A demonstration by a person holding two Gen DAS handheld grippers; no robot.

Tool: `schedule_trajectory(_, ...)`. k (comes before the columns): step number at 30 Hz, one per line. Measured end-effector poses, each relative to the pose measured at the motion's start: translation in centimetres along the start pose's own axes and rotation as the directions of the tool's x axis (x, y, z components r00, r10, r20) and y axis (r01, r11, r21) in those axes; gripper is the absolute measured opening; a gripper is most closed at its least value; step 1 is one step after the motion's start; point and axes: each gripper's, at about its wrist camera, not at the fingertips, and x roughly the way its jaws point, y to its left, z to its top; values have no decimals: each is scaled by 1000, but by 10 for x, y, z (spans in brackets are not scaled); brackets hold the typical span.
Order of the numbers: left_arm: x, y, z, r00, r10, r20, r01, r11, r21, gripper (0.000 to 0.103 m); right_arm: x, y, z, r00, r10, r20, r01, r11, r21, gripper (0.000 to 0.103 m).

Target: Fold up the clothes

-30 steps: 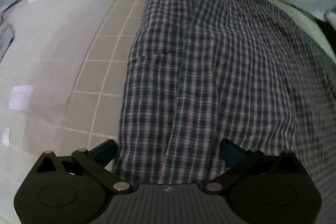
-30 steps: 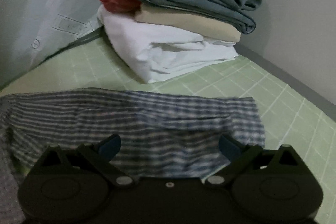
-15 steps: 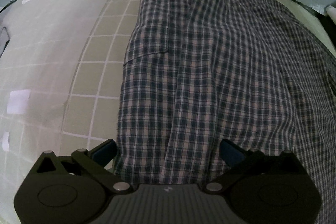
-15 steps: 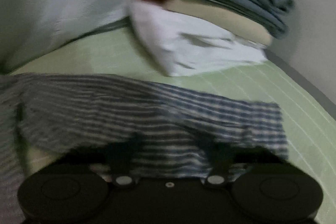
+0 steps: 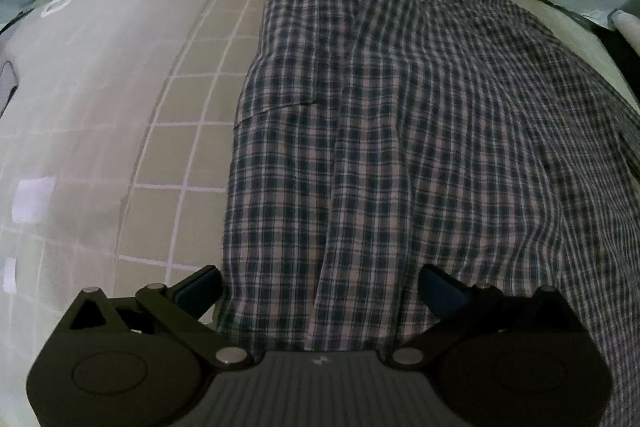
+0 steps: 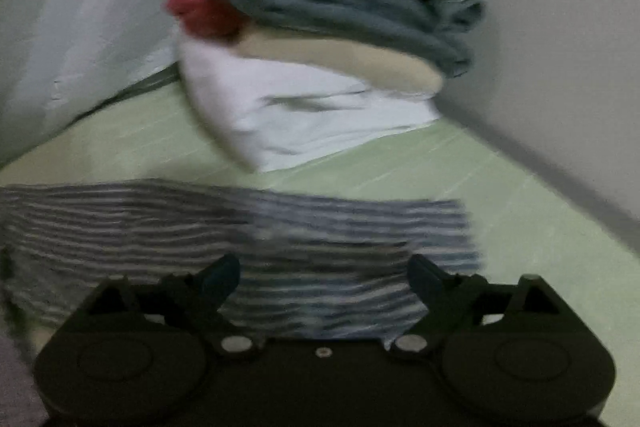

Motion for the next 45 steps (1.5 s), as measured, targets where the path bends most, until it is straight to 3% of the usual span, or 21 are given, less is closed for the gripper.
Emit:
schedule_trajectory(5,1,0,3,1000,-1,-7,1,1000,5,103,16,-38,-3,992,-107,-62,111,992,62,99)
schedule_trajectory(10,1,-1,5,1000,2,-12,-2,1000,-1,103,18,-53,-10,996,-74,-55,83,982,168,103)
schedule_trajectory(15,0,-1,3,1000,4,-1,-4,1000,-6,103,19,-36,-10,999,21,-47,-16,994,111,101)
schedule_trajectory(17,-1,-1,2,1000,5,7,-5,1000,-9,103,16,-23,-10,996,89,-31,-87,995,52,80)
schedule_trajectory(18,-1,-1,1,1000,6,11,-6,1000,-11,103,14,-15,-9,992,120,-33,-119,993,27,54)
schedule_trajectory(19,-2,-1,0,1000,7,16,-7,1000,-12,103,13,-7,-8,988,151,-36,-151,989,1,21)
schedule_trajectory(20,-2,-1,0,1000,7,20,-7,1000,-13,103,11,2,-8,983,181,-39,-182,983,-25,13)
schedule_trajectory(25,-3,0,2,1000,5,17,-5,1000,-8,103,-4,53,-4,956,291,-42,-294,944,-148,9)
schedule_trajectory(28,-4,2,0,1000,3,22,-3,1000,-5,103,-27,91,-3,912,408,-37,-407,891,-200,9)
schedule_trajectory(31,-5,2,-1,1000,2,30,-1,1000,-4,103,-54,131,-3,843,537,-42,-528,810,-254,9)
schedule_trajectory(34,-6,3,-3,999,0,40,0,1000,-2,103,-93,179,-19,716,690,-107,-676,648,-351,9)
schedule_trajectory(36,-6,3,-4,999,0,46,1,1000,-1,103,-113,208,-42,647,737,-192,-733,534,-422,11)
schedule_trajectory(37,-6,3,-5,999,-1,50,1,1000,0,103,-122,222,-54,612,754,-237,-757,472,-452,18)
schedule_trajectory(38,-6,3,-5,999,-2,53,2,1000,1,103,-128,233,-69,599,749,-284,-761,421,-494,26)
schedule_trajectory(40,-6,3,-6,998,-3,61,3,1000,3,103,-134,244,-88,623,711,-324,-733,388,-559,59)
schedule_trajectory(42,-6,3,-7,998,-4,70,3,1000,4,103,-137,241,-97,656,690,-306,-699,402,-592,72)
schedule_trajectory(45,-6,4,-8,997,-4,75,4,1000,3,103,-132,221,-87,692,678,-247,-688,517,-508,87)
